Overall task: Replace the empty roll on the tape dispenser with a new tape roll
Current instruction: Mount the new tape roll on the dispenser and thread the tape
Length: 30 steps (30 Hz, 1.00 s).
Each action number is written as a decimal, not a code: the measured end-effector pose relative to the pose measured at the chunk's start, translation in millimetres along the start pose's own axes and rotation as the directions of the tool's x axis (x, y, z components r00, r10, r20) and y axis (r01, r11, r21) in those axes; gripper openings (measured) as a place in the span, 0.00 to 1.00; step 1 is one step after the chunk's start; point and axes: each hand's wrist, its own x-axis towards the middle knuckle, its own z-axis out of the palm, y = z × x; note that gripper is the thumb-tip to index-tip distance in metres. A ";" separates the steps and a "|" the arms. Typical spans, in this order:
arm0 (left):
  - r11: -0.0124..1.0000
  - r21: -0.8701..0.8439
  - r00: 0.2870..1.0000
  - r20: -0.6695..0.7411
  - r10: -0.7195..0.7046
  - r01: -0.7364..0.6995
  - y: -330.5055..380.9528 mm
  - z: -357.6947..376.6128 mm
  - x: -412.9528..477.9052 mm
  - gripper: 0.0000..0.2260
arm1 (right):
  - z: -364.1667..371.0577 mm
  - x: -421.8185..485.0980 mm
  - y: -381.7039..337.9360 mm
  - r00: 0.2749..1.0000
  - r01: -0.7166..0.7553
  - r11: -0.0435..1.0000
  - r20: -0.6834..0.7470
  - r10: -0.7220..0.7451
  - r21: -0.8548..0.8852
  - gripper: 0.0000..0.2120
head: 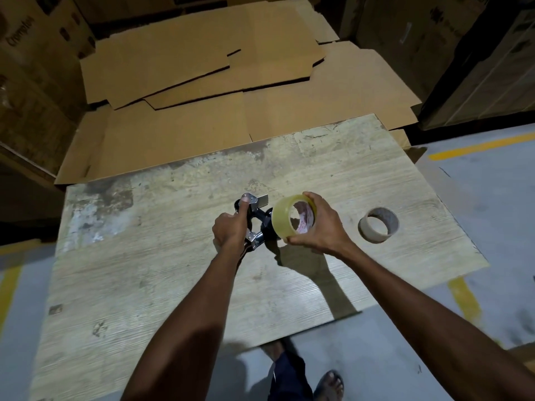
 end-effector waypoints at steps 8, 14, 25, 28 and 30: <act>0.994 0.044 0.995 0.024 0.098 -0.099 -8.7 -3.6 5.2 0.33 | 9.4 3.0 -17.7 0.997 0.071 0.995 -0.034 -0.073 -0.073 0.50; 0.992 0.060 0.993 0.006 0.115 -0.115 -7.5 -4.5 1.8 0.31 | 22.2 13.8 -22.5 0.999 0.024 0.962 0.033 -0.015 -0.273 0.56; 0.967 0.058 0.968 0.022 0.248 -0.249 -19.2 -14.8 -3.9 0.33 | 44.3 27.3 -16.3 1.000 0.025 0.967 0.001 -0.026 -0.253 0.61; 0.918 0.110 0.924 0.027 0.381 -0.381 -25.6 -17.2 -11.7 0.32 | 44.9 29.0 -13.6 1.000 0.029 0.974 0.002 -0.029 -0.226 0.61; 0.915 0.074 0.915 0.104 0.389 -0.397 -27.2 -15.6 -16.2 0.31 | 43.8 29.3 -13.0 1.000 0.026 0.982 0.016 -0.023 -0.189 0.64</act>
